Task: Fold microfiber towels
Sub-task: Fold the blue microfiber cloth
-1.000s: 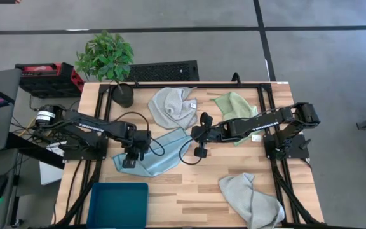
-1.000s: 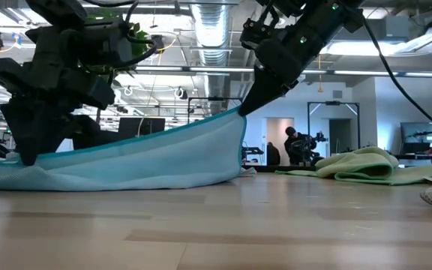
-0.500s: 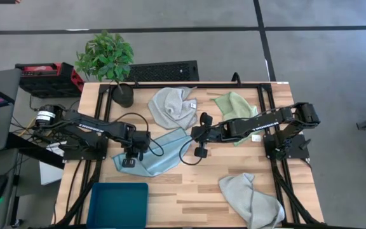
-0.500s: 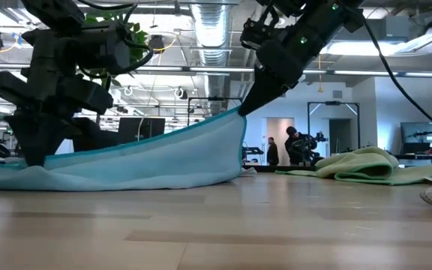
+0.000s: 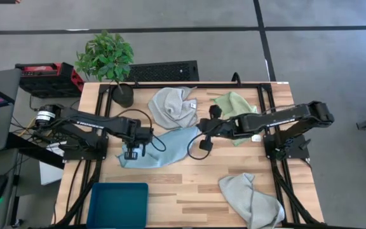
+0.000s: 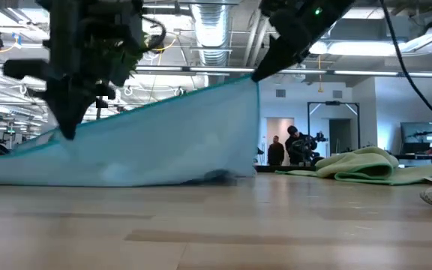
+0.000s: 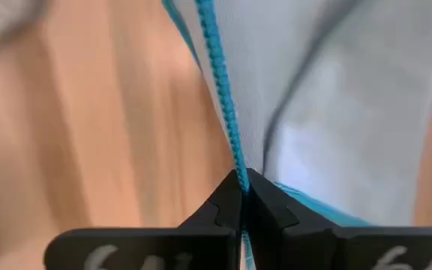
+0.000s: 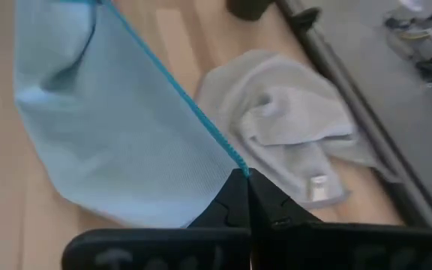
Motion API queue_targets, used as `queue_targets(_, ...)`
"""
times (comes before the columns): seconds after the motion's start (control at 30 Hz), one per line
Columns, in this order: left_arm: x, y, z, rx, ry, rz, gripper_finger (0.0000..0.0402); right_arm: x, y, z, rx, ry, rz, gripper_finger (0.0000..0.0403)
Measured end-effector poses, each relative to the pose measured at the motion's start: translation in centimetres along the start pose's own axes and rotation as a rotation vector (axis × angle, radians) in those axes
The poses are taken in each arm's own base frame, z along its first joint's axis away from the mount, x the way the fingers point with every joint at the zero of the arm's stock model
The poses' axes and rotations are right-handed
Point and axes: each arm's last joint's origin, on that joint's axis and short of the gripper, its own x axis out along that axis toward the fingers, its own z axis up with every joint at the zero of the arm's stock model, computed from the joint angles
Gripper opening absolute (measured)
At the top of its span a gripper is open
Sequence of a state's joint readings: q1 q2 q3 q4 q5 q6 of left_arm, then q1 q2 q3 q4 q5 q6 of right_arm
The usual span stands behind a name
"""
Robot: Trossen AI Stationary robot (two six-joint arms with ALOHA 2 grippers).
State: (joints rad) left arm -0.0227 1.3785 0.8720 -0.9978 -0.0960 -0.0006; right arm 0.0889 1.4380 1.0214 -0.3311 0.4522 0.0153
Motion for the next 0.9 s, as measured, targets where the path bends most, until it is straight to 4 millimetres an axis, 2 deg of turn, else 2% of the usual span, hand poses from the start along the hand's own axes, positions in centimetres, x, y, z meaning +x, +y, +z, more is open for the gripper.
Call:
queue_targets(0.13, -2.5, 0.5, 1.2, 0.006, -0.049, 0.067, 0.0, -1.6, -1.1, 0.3, 0.014, -0.029, -0.064, 0.0001)
queue_targets(0.33, -7.5, 1.8, 2.5, -0.041, -0.119, 0.332, 0.0, -3.9, -2.8, 1.1, -0.032, -0.088, -0.191, 0.0001)
queue_targets(0.63, -15.0, 5.4, 3.7, -0.15, -0.292, 0.629, 0.0, -6.9, -6.7, 4.1, -0.031, -0.143, -0.477, 0.0001)
queue_targets(0.73, -17.0, 6.7, 3.8, -0.183, -0.325, 0.754, 0.0, -7.8, -7.9, 5.3, -0.042, -0.152, -0.551, 0.0001)
queue_targets(0.9, -19.8, 8.7, 4.5, -0.235, -0.449, 0.864, 0.0, -9.4, -9.6, 7.2, -0.053, -0.155, -0.678, 0.0001)
